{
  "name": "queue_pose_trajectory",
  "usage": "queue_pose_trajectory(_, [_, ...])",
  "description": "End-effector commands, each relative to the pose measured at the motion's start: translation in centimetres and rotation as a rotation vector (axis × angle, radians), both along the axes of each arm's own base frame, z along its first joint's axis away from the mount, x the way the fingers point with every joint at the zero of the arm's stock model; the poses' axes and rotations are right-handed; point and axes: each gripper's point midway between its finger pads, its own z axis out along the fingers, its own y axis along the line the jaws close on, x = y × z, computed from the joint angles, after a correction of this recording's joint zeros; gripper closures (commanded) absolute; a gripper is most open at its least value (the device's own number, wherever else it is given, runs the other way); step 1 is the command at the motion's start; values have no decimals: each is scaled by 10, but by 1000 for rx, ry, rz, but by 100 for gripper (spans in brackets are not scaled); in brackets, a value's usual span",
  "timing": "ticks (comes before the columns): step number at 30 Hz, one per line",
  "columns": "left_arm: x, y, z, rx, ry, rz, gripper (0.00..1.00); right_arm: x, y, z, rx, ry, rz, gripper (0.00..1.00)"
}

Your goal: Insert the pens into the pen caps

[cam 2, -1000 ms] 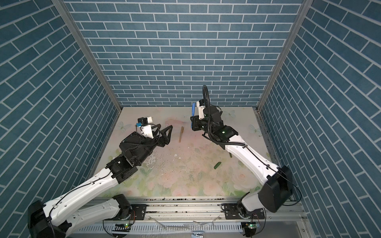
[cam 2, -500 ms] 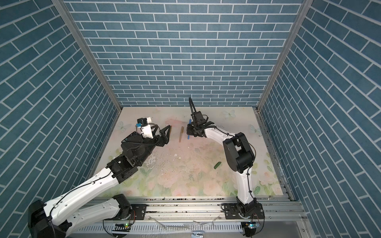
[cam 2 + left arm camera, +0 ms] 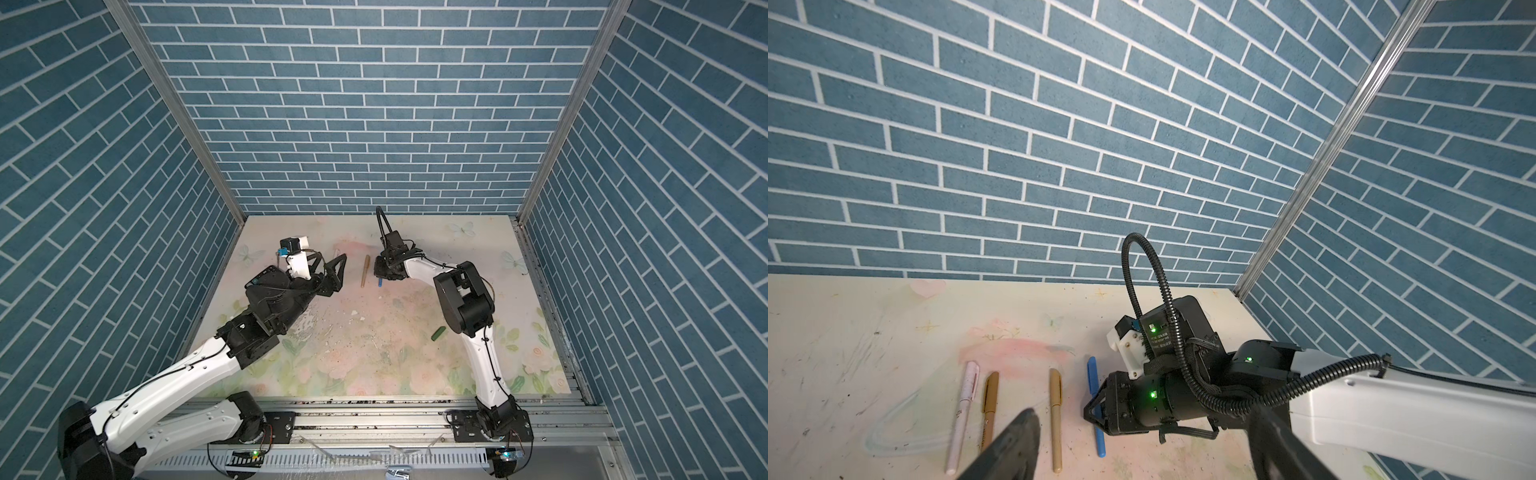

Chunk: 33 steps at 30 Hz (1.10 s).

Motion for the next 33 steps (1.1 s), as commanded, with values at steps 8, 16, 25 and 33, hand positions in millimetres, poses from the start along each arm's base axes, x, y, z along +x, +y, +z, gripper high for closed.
queue_pose_trajectory(8, [3, -3, -4, -4, 3, -16, 20, -12, -46, -30, -346, 66, -20, 62])
queue_pose_trajectory(16, [21, 6, -21, -27, 65, 17, 20, -29, -33, 20, -191, -29, 73, 76])
queue_pose_trajectory(25, [50, -1, -53, -45, 178, -31, 20, -54, -25, 63, -35, -118, 107, 90])
queue_pose_trajectory(33, [77, -38, -93, -118, 365, -252, 24, -100, -5, 134, 132, -267, 215, 90])
